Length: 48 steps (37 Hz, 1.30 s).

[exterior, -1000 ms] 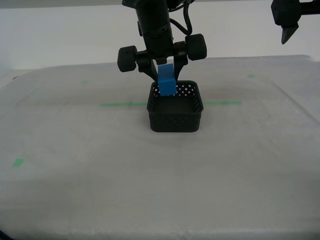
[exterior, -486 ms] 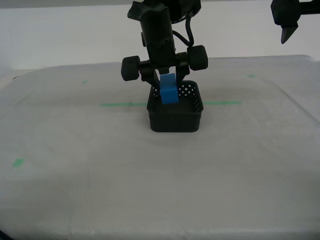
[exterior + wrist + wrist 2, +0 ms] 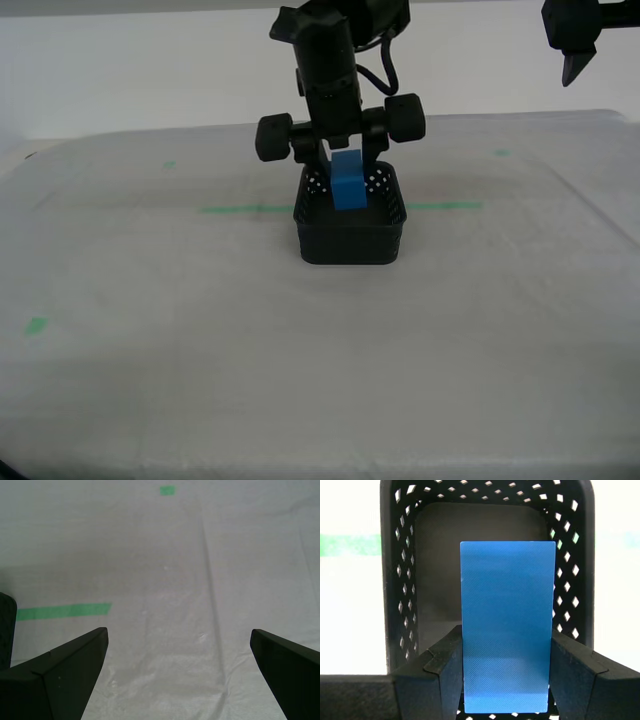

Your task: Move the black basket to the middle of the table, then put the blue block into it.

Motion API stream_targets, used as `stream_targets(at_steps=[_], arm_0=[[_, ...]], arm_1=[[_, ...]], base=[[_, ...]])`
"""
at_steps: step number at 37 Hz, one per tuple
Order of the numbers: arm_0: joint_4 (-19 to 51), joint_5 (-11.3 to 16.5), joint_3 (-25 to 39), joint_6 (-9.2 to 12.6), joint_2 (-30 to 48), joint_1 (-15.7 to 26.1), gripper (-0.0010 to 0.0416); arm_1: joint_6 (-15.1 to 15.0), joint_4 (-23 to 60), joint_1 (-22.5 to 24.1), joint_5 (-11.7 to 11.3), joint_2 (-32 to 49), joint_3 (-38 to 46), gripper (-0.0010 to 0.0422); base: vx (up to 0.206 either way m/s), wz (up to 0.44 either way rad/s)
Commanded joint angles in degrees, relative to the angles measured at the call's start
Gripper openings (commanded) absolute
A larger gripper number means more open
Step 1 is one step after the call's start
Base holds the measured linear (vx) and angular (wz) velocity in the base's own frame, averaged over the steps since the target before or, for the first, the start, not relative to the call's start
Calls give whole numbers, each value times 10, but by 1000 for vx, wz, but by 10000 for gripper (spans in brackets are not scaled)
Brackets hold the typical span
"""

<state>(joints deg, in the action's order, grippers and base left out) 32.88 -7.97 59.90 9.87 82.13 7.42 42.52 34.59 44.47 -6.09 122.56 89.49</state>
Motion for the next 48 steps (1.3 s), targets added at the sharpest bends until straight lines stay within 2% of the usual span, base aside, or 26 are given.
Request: stream_targets(at_steps=[1,7,15,34,39,40,44,48], arm_0=[[-2,0,0,0,0,1,399],[-2,0,0,0,0,1,398],[-3,0,0,0,0,1,398],[-4,0,0,0,0,1,399],[-5,0,0,0,0,1,399],[-6,0,0,0,0,1,398],[-8,0,0,0,0,1,398],[-8,0,0,0,0,1,399]], arm_1=[[-1,0,-1,-7,-2,1,0],[-2,0,-2,-8,-2,1,21],[-20,1,-3,-8,-2,1,94],[-36,6,-6,-5,-14,1,334],[-56,5,-7,-4,-22,1,404],[-62,4,-7,-4,-24,1,409],[-74,5,-8,2,-36,1,384],[-96,8,-12,1,-58,1,397]], base=[[0,0],[0,0],[0,0],[0,0],[0,0],[0,0],[0,0],[0,0]])
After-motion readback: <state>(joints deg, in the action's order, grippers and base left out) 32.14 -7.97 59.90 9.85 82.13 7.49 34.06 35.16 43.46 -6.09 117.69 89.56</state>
